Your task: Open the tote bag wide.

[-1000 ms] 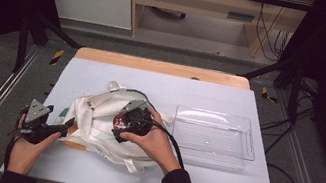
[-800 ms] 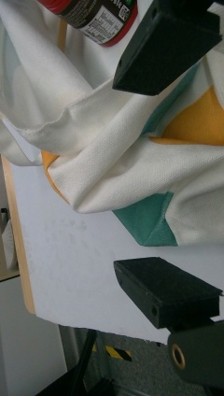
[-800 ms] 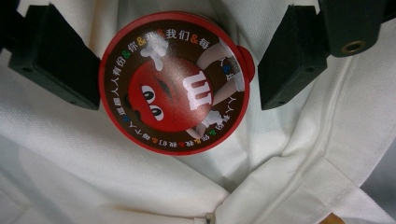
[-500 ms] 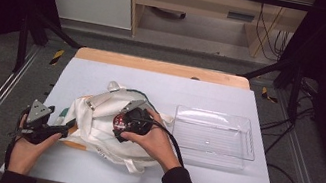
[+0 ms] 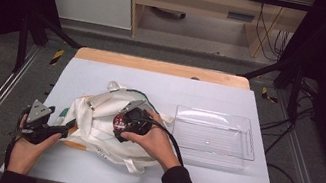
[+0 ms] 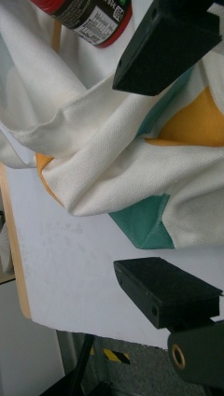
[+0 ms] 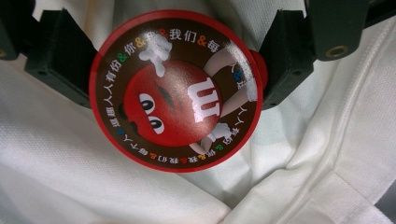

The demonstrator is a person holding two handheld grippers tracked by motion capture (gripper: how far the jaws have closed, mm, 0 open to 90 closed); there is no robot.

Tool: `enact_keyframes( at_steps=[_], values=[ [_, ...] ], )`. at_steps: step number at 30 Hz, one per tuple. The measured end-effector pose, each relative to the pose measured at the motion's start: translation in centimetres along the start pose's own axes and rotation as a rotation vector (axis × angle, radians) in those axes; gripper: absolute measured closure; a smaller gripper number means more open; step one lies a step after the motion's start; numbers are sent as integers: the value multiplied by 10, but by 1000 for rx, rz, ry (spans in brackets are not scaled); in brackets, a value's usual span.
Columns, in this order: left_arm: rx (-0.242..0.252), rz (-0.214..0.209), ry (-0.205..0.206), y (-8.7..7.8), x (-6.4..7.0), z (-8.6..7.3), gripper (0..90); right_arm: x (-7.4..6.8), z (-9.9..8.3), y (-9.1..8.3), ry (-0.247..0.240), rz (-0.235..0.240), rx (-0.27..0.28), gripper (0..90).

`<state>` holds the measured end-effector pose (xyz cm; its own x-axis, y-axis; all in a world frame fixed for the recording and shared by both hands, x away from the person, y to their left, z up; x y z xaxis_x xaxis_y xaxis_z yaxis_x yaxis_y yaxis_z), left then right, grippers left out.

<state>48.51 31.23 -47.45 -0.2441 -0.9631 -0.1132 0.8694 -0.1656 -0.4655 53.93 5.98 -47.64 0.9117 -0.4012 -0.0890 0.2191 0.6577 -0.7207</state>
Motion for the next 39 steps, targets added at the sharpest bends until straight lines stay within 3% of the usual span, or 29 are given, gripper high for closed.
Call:
enact_keyframes(
  at_steps=[21,24,39],
  values=[
    [-3,-2,3,0,0,0,114,-1,1,1,0,-2,-5,243],
    [-3,-1,3,0,-1,-1,115,0,1,0,24,0,-1,244],
    [-3,0,-2,0,-2,0,115,-2,2,0,10,-18,-3,246]
  ],
)
Point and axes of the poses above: each handheld gripper's, and its own axes: y roughly forward along the jaws, z roughly out of its top, x roughly to its right, the point moved 5 cm from there along y, roughly forward along the jaws, and after that the axes turned 8 degrees about z, right-handed, at the moved point
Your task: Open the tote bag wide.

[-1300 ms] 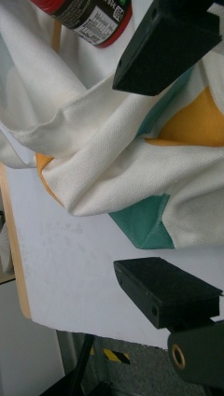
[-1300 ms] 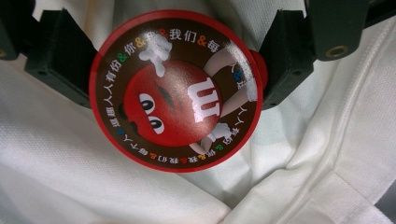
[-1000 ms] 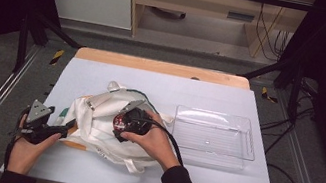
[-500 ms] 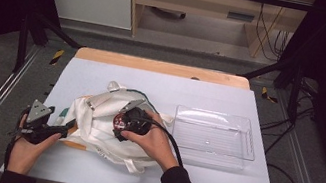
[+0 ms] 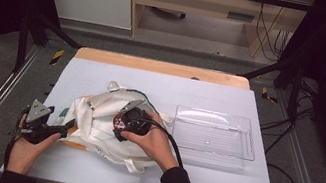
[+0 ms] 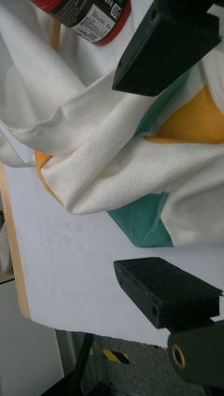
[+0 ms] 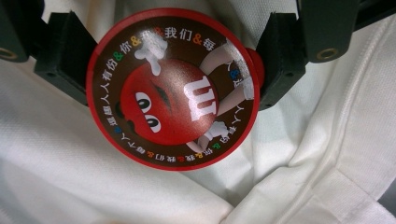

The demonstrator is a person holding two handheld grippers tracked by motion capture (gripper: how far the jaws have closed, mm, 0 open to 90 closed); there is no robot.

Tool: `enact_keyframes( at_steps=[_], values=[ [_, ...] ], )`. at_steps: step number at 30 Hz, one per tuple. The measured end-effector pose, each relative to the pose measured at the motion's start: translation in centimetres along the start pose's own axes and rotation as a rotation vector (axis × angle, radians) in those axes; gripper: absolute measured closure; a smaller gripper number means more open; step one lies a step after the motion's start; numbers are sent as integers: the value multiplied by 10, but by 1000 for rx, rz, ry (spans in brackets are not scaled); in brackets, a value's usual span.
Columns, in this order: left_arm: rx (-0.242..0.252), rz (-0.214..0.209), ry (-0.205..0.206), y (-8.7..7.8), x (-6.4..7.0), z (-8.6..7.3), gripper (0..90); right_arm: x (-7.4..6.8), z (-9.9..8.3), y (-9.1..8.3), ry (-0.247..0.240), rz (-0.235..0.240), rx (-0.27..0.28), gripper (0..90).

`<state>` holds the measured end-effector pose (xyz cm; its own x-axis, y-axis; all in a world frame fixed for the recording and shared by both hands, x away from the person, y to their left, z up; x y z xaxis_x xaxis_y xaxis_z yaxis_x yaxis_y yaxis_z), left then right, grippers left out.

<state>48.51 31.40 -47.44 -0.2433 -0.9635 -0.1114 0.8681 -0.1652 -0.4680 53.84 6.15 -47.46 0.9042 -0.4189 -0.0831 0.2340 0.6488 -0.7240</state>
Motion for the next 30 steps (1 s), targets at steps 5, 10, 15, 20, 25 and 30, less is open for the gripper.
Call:
enact_keyframes(
  at_steps=[5,10,15,20,25,30],
  values=[
    [9,11,-11,-1,-2,1,108,-4,6,-10,-18,-23,35,247],
    [11,11,-17,-2,-3,1,107,-7,15,-30,-29,-31,74,247],
    [13,14,-24,-2,-6,2,106,-10,20,-55,-38,-29,99,247],
    [10,10,-21,-2,-4,1,106,-6,19,-76,-44,-36,93,248],
    [10,6,-14,-1,-3,2,106,-2,17,-97,-58,-51,83,249],
    [10,3,-4,1,-1,2,104,5,15,-116,-62,-44,80,249]
  ],
)
Point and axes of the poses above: each handheld gripper's, and its own axes: y roughly forward along the jaws, z roughly out of its top, x roughly to its right, the point moved 5 cm from there along y, roughly forward along the jaws, and after that the axes turned 8 degrees about z, right-handed, at the moved point
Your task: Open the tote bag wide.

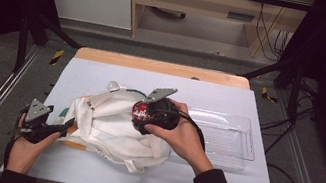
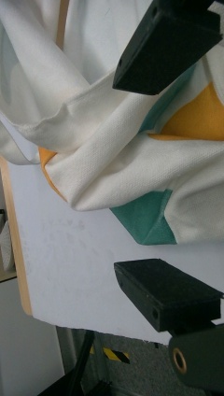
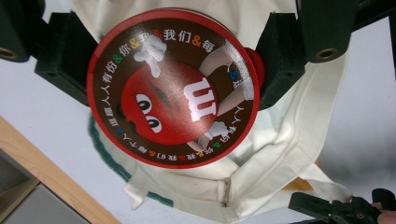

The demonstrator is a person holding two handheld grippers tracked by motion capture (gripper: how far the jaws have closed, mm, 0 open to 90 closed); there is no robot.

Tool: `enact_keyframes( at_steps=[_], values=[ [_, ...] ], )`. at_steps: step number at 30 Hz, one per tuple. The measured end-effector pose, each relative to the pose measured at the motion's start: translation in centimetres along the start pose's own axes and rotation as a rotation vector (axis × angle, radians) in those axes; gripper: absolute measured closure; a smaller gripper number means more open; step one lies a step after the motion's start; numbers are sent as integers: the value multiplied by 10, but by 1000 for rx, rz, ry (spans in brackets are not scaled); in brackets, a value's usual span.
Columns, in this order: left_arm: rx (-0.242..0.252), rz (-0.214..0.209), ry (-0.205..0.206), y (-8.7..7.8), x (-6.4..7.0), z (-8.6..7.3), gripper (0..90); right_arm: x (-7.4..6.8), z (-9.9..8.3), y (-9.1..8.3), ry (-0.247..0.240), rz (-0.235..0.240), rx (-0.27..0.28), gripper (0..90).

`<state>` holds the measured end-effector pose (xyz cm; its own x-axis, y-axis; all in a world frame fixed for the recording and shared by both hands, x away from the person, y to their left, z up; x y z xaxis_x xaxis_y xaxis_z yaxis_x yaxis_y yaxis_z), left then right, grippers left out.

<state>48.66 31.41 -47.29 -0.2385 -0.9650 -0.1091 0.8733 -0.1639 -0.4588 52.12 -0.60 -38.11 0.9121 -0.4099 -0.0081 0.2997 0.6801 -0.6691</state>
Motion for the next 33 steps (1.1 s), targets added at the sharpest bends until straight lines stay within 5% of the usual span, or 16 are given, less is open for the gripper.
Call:
enact_keyframes(
  at_steps=[21,33],
  values=[
    [19,58,36,-4,2,6,101,47,-12,-64,9,5,21,250],
    [12,67,26,-3,-3,-1,101,60,-33,-86,49,-55,34,250]
  ],
)
Point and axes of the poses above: each handheld gripper's, and its own axes: y roughly forward along the jaws, z roughly out of its top, x roughly to its right, the point moved 5 cm from there along y, roughly forward along the jaws, and after that the axes turned 8 degrees about z, right-handed, at the moved point
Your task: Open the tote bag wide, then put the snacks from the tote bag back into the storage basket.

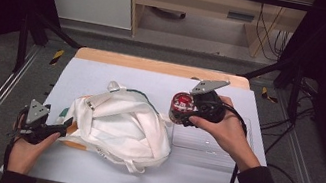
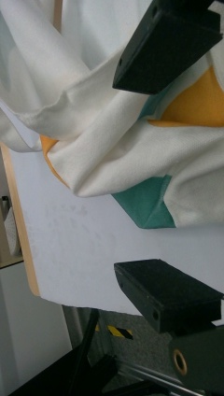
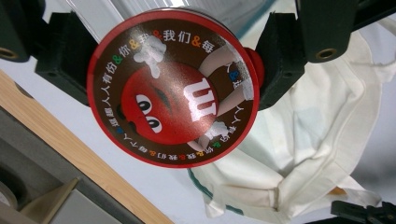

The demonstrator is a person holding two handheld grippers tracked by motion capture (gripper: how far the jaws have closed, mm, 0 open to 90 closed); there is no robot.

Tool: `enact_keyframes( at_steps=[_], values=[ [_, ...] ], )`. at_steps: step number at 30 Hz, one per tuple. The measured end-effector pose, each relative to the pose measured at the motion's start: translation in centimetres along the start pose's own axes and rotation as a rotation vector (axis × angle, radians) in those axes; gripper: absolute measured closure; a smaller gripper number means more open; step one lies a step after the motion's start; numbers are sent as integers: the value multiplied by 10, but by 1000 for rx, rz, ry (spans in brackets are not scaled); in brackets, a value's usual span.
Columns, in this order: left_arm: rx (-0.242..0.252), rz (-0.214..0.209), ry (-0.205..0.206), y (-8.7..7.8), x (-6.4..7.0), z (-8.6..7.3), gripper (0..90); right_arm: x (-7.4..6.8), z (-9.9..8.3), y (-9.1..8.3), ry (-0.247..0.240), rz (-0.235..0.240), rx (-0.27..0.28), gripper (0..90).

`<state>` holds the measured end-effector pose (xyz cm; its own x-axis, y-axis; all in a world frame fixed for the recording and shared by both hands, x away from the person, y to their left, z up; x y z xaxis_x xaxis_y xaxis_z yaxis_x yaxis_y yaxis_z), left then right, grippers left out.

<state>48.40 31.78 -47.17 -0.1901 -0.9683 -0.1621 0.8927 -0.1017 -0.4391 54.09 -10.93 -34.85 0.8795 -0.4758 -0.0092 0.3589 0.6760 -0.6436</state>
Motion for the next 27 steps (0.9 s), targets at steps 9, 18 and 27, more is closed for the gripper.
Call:
enact_keyframes(
  at_steps=[9,18,27],
  values=[
    [-3,14,-3,1,-4,-2,101,14,-17,-16,22,-26,-12,250],
    [1,13,4,1,-1,0,100,26,-30,-17,29,-11,-34,250],
    [20,26,-4,-1,-4,1,99,38,-41,-17,34,15,-45,250]
  ],
)
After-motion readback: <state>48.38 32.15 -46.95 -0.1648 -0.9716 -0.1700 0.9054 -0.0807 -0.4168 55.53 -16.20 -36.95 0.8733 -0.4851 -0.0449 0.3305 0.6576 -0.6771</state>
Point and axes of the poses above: each handheld gripper's, and its own axes: y roughly forward along the jaws, z roughly out of its top, x roughly to its right, the point moved 5 cm from there along y, roughly forward along the jaws, and after that the axes turned 8 degrees about z, right-handed, at the moved point
